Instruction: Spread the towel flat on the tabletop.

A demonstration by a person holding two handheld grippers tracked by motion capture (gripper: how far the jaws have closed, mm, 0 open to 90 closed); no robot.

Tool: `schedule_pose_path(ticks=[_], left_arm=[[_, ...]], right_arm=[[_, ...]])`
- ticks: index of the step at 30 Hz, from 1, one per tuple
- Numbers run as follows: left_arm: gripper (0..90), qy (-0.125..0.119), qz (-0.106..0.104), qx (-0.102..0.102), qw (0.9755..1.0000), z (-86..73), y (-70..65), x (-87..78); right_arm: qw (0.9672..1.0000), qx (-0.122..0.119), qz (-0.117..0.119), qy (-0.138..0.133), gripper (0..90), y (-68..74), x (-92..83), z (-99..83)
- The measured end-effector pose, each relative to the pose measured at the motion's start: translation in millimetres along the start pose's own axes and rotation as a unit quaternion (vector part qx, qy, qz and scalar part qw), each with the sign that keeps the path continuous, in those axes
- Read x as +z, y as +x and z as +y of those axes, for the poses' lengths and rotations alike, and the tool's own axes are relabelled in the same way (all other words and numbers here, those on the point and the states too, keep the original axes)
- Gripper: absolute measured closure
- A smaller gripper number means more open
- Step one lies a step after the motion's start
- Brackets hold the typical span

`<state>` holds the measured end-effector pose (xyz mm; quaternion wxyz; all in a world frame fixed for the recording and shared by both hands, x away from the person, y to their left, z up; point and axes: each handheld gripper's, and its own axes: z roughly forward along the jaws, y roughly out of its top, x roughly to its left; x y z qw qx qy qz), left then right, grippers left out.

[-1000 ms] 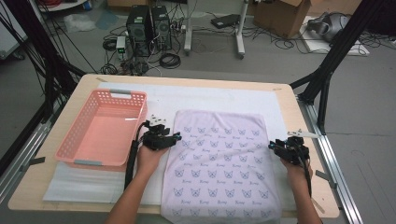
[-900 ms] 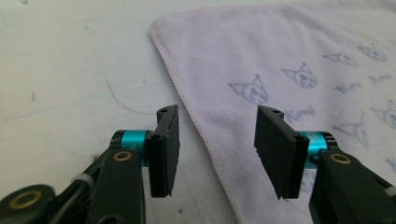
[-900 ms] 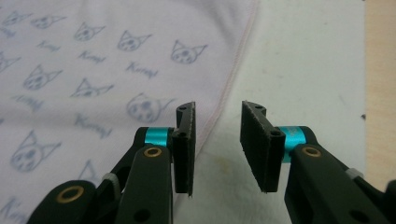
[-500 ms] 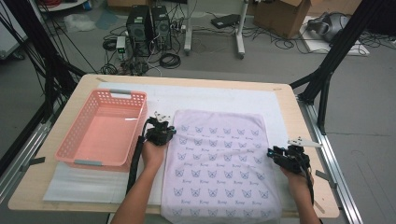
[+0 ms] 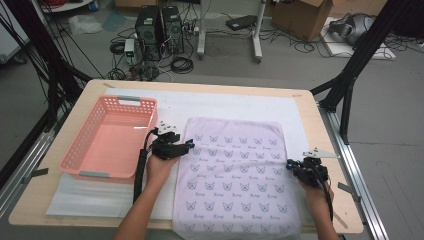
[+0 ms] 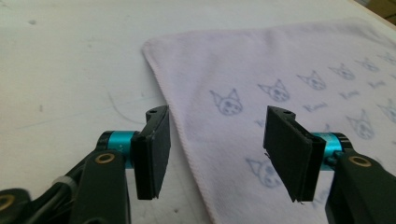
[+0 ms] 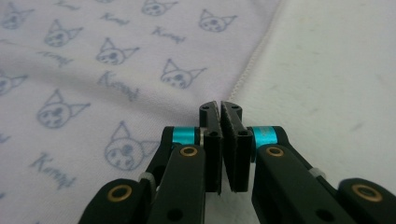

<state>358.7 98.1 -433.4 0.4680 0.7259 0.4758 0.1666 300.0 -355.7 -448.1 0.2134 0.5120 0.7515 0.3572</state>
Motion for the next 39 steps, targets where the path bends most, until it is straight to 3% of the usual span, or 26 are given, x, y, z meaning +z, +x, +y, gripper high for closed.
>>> schedule_pose_path(ticks=[3, 7, 14, 19, 28, 39], left_arm=[[40.1, -0.021, -0.013, 0.011, 0.9996, 0.7, -6.2, -8.5], [33.9, -0.040, -0.037, 0.014, 0.9984, -1.6, -12.6, -18.5], [21.1, -0.062, -0.074, 0.029, 0.9949, -14.0, -24.1, -36.4], [21.1, -0.064, -0.091, 0.038, 0.9931, -24.6, -28.2, -46.5], [23.3, -0.079, -0.111, 0.052, 0.9893, -30.3, -30.9, -57.5], [23.9, -0.083, -0.109, 0.052, 0.9893, -36.1, -29.7, -63.5]], right_arm=[[0.9999, 0.006, -0.012, -0.004, 68.7, -1.3, -2.1, -0.5], [0.9994, 0.025, 0.011, -0.023, 49.8, -6.9, -13.8, -1.4], [0.9975, -0.002, 0.041, -0.057, 27.1, 0.0, -35.5, -3.9], [0.9961, -0.023, 0.056, -0.065, 24.2, 8.3, -45.9, -6.6], [0.9949, -0.018, 0.048, -0.086, 21.8, 8.1, -58.2, -14.4], [0.9940, -0.021, 0.046, -0.097, 20.4, 10.6, -58.9, -13.7]])
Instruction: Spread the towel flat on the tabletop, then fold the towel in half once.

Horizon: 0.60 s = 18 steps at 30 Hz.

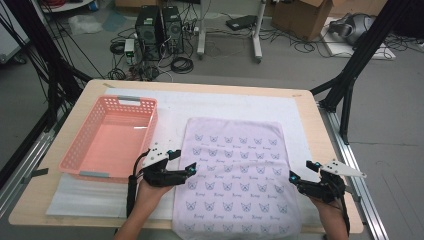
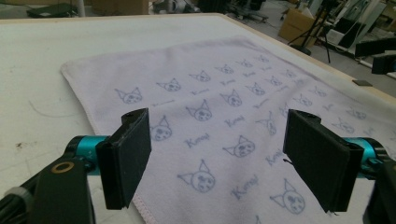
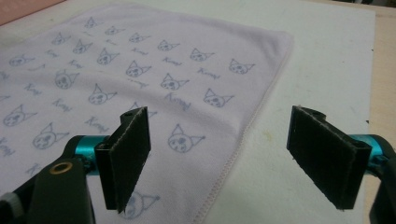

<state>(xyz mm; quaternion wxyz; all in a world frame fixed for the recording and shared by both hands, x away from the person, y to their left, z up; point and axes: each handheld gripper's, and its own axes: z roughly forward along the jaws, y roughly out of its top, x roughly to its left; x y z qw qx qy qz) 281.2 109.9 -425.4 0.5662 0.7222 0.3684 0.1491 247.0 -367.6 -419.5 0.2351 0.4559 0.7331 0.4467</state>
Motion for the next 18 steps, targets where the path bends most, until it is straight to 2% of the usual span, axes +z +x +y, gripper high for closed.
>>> schedule_pose_path(ticks=[5, 13, 18], left_arm=[[23.9, 0.003, 0.006, -0.004, 1.0000, -0.7, 3.2, 0.3], [24.2, 0.001, 0.013, -0.009, 0.9999, 0.1, 6.0, 0.9], [24.5, 0.005, 0.013, -0.021, 0.9997, 1.8, 11.2, 5.6]], right_arm=[[1.0000, -0.007, 0.003, 0.002, 20.3, 2.3, 1.5, 0.8], [1.0000, -0.001, 0.001, 0.002, 20.3, 0.1, 0.1, -0.2], [1.0000, 0.000, 0.002, 0.005, 20.3, -1.3, 4.2, 1.2]])
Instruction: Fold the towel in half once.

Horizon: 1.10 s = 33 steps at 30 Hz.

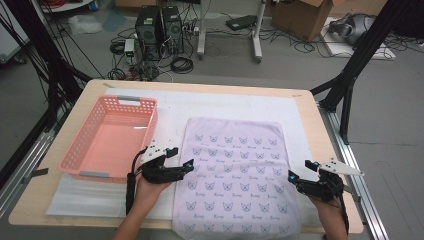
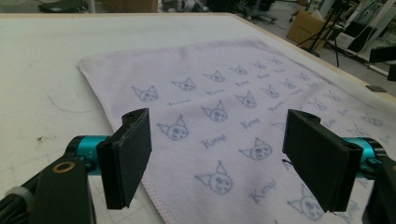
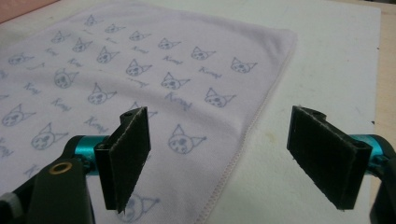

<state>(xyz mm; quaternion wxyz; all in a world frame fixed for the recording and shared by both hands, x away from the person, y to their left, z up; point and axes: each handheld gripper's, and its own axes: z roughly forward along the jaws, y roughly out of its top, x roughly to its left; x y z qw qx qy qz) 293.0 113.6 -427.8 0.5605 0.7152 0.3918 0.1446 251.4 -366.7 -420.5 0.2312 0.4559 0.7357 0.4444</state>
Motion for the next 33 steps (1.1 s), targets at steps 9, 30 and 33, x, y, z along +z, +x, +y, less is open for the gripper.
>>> schedule_pose_path(ticks=[9, 30, 33], left_arm=[[26.2, 0.033, 0.002, -0.020, 0.9992, 7.6, 9.0, 23.6], [29.3, 0.115, 0.104, -0.039, 0.9871, 22.0, 45.3, 86.5], [31.7, 0.124, 0.117, -0.026, 0.9850, 18.4, 48.3, 90.3]], right_arm=[[0.9997, 0.006, 0.003, 0.023, 20.3, -7.4, 24.0, 9.1], [0.9956, 0.039, -0.020, 0.083, 20.5, -32.7, 84.5, 39.8], [0.9941, 0.047, -0.030, 0.093, 21.5, -37.4, 92.8, 39.9]])
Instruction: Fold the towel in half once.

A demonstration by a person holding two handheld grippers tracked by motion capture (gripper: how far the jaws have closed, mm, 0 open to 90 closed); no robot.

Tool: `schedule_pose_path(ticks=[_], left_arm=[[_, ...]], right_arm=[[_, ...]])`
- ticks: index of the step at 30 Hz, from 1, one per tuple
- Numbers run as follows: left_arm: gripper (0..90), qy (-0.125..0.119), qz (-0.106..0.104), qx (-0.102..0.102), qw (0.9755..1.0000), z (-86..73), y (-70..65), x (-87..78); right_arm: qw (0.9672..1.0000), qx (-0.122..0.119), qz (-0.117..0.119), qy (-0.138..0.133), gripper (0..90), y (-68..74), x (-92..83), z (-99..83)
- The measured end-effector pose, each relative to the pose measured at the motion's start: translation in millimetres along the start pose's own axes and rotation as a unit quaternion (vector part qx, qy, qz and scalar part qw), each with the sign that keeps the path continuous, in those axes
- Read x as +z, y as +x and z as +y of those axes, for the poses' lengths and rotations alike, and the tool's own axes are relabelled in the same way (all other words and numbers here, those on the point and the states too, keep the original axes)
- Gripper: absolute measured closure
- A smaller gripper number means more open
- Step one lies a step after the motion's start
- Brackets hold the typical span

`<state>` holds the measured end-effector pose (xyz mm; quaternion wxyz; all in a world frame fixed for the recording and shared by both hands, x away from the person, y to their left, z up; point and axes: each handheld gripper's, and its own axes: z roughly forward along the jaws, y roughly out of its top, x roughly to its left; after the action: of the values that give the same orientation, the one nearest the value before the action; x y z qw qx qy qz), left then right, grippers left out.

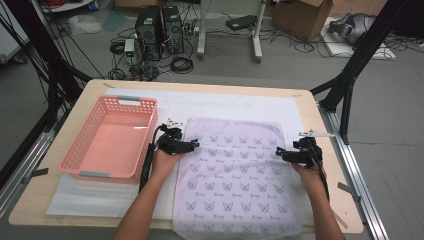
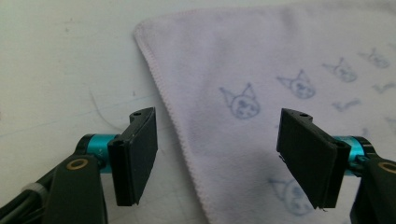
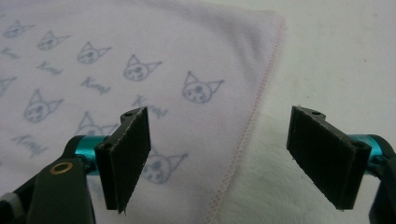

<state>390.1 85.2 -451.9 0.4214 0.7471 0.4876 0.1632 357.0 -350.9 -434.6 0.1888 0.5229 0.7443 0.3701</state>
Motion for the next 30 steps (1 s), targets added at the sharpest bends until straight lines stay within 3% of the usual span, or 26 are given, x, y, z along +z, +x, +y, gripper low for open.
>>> schedule_pose_path(ticks=[3, 6, 9, 12, 14, 15, 16, 19, 23, 26, 30], left_arm=[[40.9, -0.004, 0.018, -0.002, 0.9998, 0.5, -0.2, 0.6], [51.5, -0.001, 0.045, 0.019, 0.9988, 0.5, -4.2, 1.3], [60.1, -0.001, 0.060, 0.023, 0.9979, 0.5, -5.8, 1.7], [68.7, -0.003, 0.063, 0.032, 0.9975, 0.5, -7.4, 1.6], [84.0, -0.002, 0.062, 0.055, 0.9966, 0.2, -12.8, 2.6], [85.9, -0.001, 0.067, 0.061, 0.9959, 0.1, -14.9, 3.0], [86.6, -0.001, 0.065, 0.058, 0.9962, 0.3, -14.2, 2.9], [87.4, -0.005, 0.060, 0.031, 0.9977, 1.6, -10.2, 1.5], [87.6, -0.050, 0.064, -0.020, 0.9965, 7.3, -4.7, -5.0], [87.6, -0.062, 0.063, -0.030, 0.9956, 10.5, -1.7, -9.1], [87.5, -0.065, 0.055, -0.032, 0.9959, 12.6, -1.3, -14.7]], right_arm=[[0.9999, 0.006, -0.008, 0.005, 24.8, -1.0, 7.9, 0.8], [0.9997, 0.001, -0.017, 0.019, 32.9, 0.4, 16.4, 0.8], [0.9986, -0.008, -0.046, 0.025, 42.6, 4.5, 17.9, 1.5], [0.9983, -0.003, -0.051, 0.026, 62.3, 5.0, 15.8, 2.3], [0.9984, -0.002, -0.051, 0.027, 69.5, 6.2, 16.0, 2.5], [0.9985, -0.002, -0.048, 0.027, 76.6, 6.7, 15.8, 2.7], [0.9988, -0.005, -0.041, 0.028, 83.4, 6.9, 15.8, 2.9], [0.9985, -0.014, -0.043, 0.031, 86.3, 9.0, 16.3, 3.9], [0.9985, -0.009, -0.053, 0.009, 87.0, 5.5, 13.9, 5.9], [0.9983, -0.006, -0.051, -0.027, 87.1, 3.0, 8.0, 8.9], [0.9986, -0.001, -0.042, -0.032, 87.0, 4.8, 3.2, 9.1]])
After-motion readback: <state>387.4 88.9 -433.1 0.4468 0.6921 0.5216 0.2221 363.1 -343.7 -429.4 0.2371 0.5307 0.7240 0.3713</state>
